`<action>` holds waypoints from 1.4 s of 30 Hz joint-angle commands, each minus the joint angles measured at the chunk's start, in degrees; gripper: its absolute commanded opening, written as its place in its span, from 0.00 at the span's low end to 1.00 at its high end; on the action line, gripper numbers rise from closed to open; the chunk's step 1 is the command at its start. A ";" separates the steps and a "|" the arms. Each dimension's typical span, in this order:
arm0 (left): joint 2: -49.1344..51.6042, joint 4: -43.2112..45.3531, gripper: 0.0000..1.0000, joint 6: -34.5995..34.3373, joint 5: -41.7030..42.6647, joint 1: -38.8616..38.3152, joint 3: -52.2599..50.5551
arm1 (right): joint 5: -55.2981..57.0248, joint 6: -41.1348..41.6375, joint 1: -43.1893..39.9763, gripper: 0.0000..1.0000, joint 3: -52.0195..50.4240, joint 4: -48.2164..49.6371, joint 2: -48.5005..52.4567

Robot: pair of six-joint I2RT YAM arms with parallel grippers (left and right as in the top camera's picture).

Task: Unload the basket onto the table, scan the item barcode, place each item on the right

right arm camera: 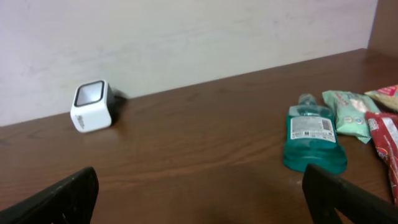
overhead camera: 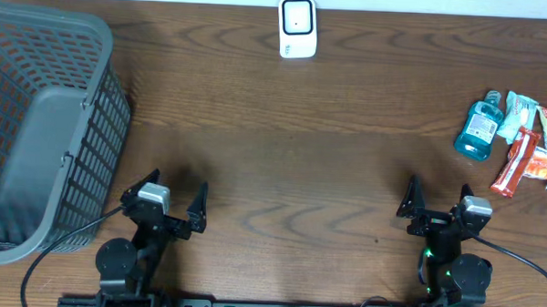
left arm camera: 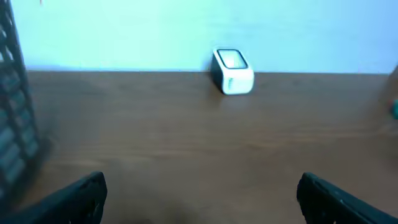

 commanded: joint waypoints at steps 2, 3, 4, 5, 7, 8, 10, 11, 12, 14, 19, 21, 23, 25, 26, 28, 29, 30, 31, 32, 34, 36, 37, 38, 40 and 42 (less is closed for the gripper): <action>-0.63 0.35 0.98 8.59 -7.04 0.09 -2.23 | -0.26 0.59 0.33 0.99 -0.07 -0.17 -0.33; -0.66 0.31 0.98 8.59 -8.22 0.09 -2.23 | -0.28 0.59 0.33 0.99 -0.07 -0.17 -0.33; -0.66 0.28 0.98 8.59 -9.55 0.09 -2.23 | -0.28 0.59 0.33 0.99 -0.07 -0.17 -0.33; -0.66 0.37 0.98 8.57 -11.06 0.09 -2.34 | -0.28 0.59 0.33 0.99 -0.07 -0.17 -0.33; -0.66 1.05 0.98 8.57 -14.03 0.09 -2.69 | -0.28 0.59 0.33 0.99 -0.07 -0.17 -0.33; -0.66 1.95 0.98 8.57 -15.52 0.09 -3.10 | -0.28 0.59 0.33 0.99 -0.07 -0.17 -0.33; -0.66 1.99 0.98 8.57 -18.29 0.09 -3.06 | -0.28 0.59 0.33 0.99 -0.07 -0.17 -0.33; -0.66 1.97 0.98 8.57 -19.21 0.09 -3.06 | -0.28 0.59 0.33 0.99 -0.07 -0.17 -0.33; -0.66 1.51 0.98 8.57 -19.98 0.09 -3.06 | -0.28 0.59 0.33 0.99 -0.07 -0.17 -0.33; -0.66 0.94 0.98 8.24 -20.65 0.09 -3.06 | -0.28 0.59 0.33 0.99 -0.07 -0.17 -0.33; -0.68 1.11 0.98 8.13 -20.81 0.09 -3.06 | -0.28 0.59 0.33 0.99 -0.07 -0.17 -0.33; -0.68 1.11 0.98 8.13 -20.81 0.09 -3.06 | -0.28 0.59 0.33 0.99 -0.07 -0.17 -0.33; -0.68 1.11 0.98 8.13 -20.81 0.11 -3.06 | -0.28 0.61 0.33 0.99 -0.07 -0.17 -0.33; -0.68 1.11 0.98 8.13 -20.81 0.11 -3.06 | -0.28 0.59 0.33 0.99 -0.07 -0.17 -0.33; -0.68 1.11 0.98 8.13 -20.81 0.11 -3.06 | -0.28 0.59 0.33 0.99 -0.07 -0.17 -0.33; -0.68 1.11 0.98 8.13 -20.81 0.11 -3.06 | -0.28 0.59 0.33 0.99 -0.07 -0.17 -0.33; -0.66 1.11 0.98 8.13 -20.81 0.11 -3.06 | -0.28 0.59 0.33 0.99 -0.07 -0.17 -0.33; -0.61 1.11 0.98 8.13 -20.81 0.11 -3.06 | -0.26 0.59 0.33 0.99 -0.07 -0.17 -0.33; -0.57 1.11 0.98 8.13 -20.81 0.11 -3.06 | -0.28 0.59 0.33 0.99 -0.07 -0.17 -0.33; -0.55 1.11 0.98 8.13 -20.81 0.11 -3.06 | -0.28 0.59 0.33 0.99 -0.07 -0.17 -0.33; -0.55 1.11 0.98 8.13 -20.81 0.11 -3.06 | -0.28 0.59 0.33 0.99 -0.07 -0.17 -0.33; -0.55 1.11 0.98 8.13 -20.81 0.11 -3.06 | -0.28 0.59 0.33 0.99 -0.07 -0.17 -0.33; -0.55 1.11 0.98 8.13 -20.81 0.11 -3.06 | -0.28 0.59 0.33 0.99 -0.07 -0.17 -0.33; -0.55 1.11 0.98 8.13 -20.81 0.11 -3.06 | -0.28 0.59 0.33 0.99 -0.07 -0.17 -0.33; -0.55 1.11 0.98 8.13 -20.81 0.11 -3.06 | -0.28 0.61 0.33 0.99 -0.07 -0.17 -0.33; -0.55 1.11 0.98 8.13 -20.81 0.11 -3.06 | -0.28 0.59 0.33 0.99 -0.07 -0.17 -0.33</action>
